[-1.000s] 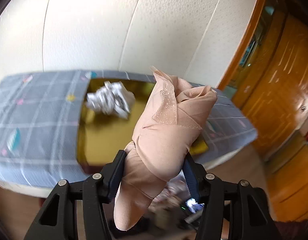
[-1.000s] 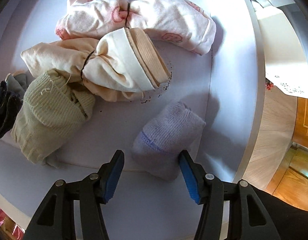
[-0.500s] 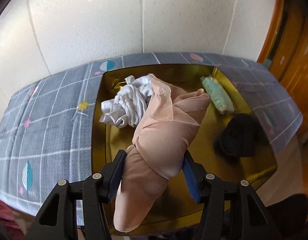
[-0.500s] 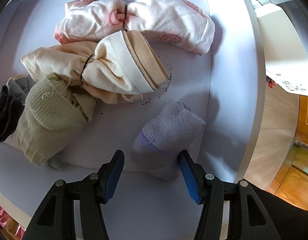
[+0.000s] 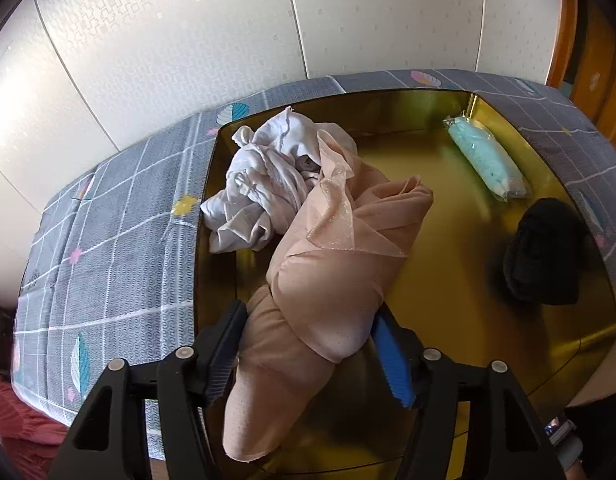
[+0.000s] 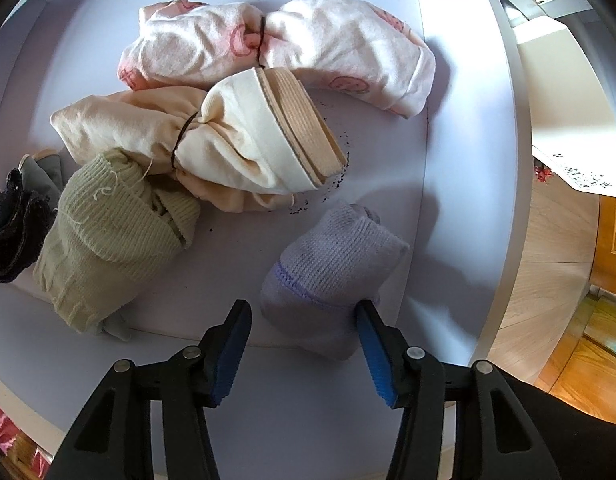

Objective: Organize soft objects
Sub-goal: 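Carry the peach satin cloth with the left gripper and release it in the gold tray, then return the left gripper to the drawer while the right gripper grasps the lavender sock, then lift the lavender sock with the right gripper and release it in the gold tray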

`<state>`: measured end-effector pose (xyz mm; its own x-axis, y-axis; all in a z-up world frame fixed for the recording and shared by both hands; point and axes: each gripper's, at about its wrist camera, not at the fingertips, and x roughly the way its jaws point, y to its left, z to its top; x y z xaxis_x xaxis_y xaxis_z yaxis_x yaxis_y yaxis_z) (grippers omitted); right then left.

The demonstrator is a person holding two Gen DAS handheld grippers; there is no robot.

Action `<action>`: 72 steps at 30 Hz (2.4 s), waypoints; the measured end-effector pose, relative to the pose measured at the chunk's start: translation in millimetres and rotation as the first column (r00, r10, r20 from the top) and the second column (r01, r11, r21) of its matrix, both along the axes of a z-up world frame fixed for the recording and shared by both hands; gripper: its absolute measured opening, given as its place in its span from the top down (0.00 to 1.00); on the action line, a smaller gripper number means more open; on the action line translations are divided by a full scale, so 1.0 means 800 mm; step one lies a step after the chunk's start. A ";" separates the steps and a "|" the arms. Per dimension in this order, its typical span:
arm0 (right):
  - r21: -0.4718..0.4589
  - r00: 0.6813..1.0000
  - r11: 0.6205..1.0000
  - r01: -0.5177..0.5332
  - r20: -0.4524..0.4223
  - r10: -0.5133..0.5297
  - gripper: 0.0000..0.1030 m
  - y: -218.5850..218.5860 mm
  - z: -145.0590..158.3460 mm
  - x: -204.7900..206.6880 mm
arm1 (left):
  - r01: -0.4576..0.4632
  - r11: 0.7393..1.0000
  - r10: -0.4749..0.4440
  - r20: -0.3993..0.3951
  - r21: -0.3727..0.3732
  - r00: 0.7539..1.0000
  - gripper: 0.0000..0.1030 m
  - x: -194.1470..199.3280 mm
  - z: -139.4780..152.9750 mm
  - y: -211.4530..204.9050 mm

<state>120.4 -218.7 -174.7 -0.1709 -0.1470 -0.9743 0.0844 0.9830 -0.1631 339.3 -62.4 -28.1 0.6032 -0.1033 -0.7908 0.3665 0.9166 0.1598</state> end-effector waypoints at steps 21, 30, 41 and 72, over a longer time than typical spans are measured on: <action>-0.017 1.000 1.000 0.003 -0.002 -0.003 0.47 -0.018 -0.013 -0.003 | 0.198 0.920 -0.138 0.192 -0.339 0.972 0.13 -0.186 0.081 0.050; -0.039 1.000 0.999 0.004 -0.012 -0.004 0.47 -0.025 -0.026 -0.010 | 0.325 0.931 -0.340 -0.071 -0.167 0.938 0.13 -0.268 -0.059 0.009; -0.059 1.000 0.998 -0.006 -0.026 0.005 0.47 -0.035 -0.041 -0.018 | 0.302 0.951 -0.237 -0.466 0.068 0.853 0.13 -0.248 -0.239 -0.012; -0.056 0.997 0.996 0.073 0.032 -0.071 0.68 -0.087 -0.056 -0.017 | 0.001 0.999 0.024 -0.605 0.040 0.796 0.24 -0.233 -0.349 0.020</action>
<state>106.6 -288.7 -219.5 -0.1536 -0.1909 -0.9695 0.1605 0.9633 -0.2151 153.2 -46.1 -307.6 0.0016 -0.0636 -0.9980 0.3890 0.9194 -0.0580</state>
